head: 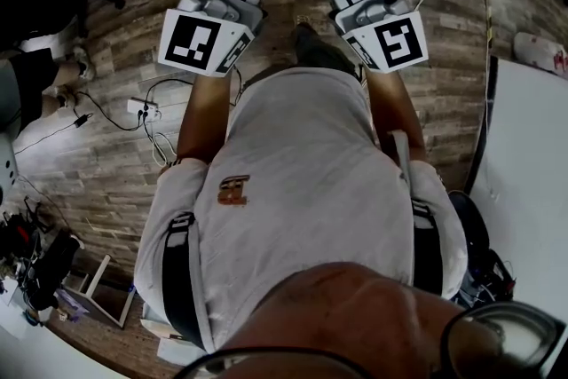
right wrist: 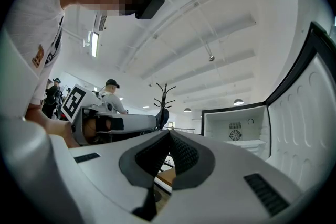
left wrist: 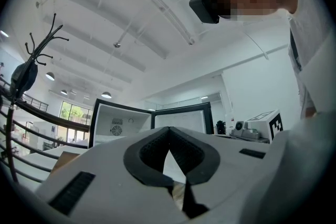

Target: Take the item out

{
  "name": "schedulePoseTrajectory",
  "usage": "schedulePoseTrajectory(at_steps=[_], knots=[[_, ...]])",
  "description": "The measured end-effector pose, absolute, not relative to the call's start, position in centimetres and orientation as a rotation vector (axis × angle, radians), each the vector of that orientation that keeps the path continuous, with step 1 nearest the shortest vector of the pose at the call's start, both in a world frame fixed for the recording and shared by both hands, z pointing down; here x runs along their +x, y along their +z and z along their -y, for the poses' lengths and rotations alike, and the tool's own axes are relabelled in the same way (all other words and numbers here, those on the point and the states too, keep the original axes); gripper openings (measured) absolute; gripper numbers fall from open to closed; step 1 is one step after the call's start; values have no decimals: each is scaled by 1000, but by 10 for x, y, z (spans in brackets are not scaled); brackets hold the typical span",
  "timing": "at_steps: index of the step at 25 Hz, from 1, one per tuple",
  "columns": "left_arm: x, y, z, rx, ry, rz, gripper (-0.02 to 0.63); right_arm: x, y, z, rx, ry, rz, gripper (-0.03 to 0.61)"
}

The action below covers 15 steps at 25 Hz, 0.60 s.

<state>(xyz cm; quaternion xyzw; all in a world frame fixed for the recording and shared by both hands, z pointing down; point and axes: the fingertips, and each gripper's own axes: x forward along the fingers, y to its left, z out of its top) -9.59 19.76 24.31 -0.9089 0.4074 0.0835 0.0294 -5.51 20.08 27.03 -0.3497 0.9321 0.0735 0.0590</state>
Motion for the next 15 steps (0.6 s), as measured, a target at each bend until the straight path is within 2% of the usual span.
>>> schedulePoseTrajectory(at_steps=[15], knots=[[-89,251,-99,-2791,236,-1282,18,-47,278,-100,-1058,248,-2845,34]])
